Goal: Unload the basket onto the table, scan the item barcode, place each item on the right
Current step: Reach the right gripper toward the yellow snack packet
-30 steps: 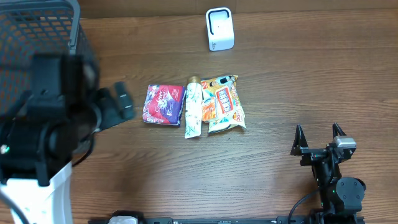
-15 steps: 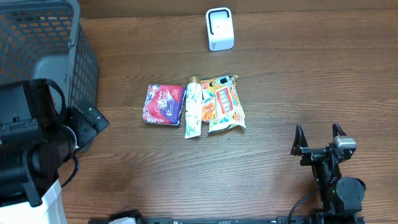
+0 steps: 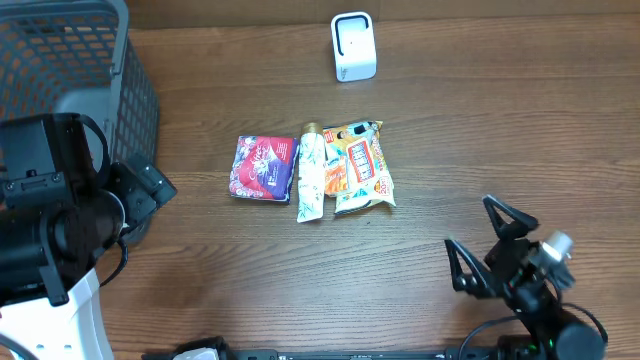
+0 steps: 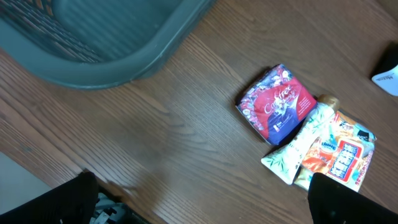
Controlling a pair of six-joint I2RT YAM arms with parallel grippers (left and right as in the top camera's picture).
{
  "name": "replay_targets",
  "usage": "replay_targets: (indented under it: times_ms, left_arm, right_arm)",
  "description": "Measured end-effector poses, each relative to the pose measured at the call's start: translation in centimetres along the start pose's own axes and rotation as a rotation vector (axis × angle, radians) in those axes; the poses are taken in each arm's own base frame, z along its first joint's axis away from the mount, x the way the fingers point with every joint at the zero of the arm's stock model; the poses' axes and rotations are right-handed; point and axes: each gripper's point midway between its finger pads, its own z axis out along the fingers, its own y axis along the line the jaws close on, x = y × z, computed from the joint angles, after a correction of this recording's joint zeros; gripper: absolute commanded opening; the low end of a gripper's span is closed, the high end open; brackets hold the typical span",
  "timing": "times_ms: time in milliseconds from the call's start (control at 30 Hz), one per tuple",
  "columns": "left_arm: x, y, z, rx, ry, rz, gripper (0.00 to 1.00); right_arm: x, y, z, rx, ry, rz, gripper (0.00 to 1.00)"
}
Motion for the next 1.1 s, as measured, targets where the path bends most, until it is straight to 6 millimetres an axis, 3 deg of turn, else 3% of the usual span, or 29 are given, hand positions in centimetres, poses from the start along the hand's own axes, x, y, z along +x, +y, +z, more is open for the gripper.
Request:
replay_targets:
  times_ms: [167, 300, 467, 633, 833, 967, 1100]
  left_arm:
    - [-0.1, -0.1, 0.3, -0.005, 0.008, 0.001, 1.00]
    - [-0.1, -0.1, 0.5, -0.010, 0.016, 0.001, 1.00]
    - [-0.1, -0.2, 0.8, -0.015, 0.025, 0.002, 1.00]
    - [-0.2, -0.2, 1.0, -0.019, 0.032, 0.003, 1.00]
    - [-0.2, -0.2, 1.0, -0.020, 0.032, 0.003, 1.00]
    - [-0.2, -0.2, 1.0, -0.019, 0.032, 0.003, 1.00]
    - [-0.2, -0.2, 1.0, -0.019, 0.032, 0.003, 1.00]
  right_arm:
    - [-4.7, 2.0, 0.8, -0.014, -0.054, -0.039, 1.00]
    - [-9.2, 3.3, 2.7, 0.024, 0.013, -0.077, 1.00]
    - [-10.7, 2.2, 6.5, 0.098, 0.311, -0.009, 1.00]
    - [-10.1, 1.0, 10.8, 0.050, 0.600, 0.169, 1.00]
    - [-8.1, 1.1, 14.8, -0.241, 0.729, 0.389, 1.00]
    - [-5.0, -0.4, 15.8, -0.272, 0.801, 0.531, 1.00]
    - [-0.1, -1.4, 15.8, -0.097, 0.943, 0.618, 1.00]
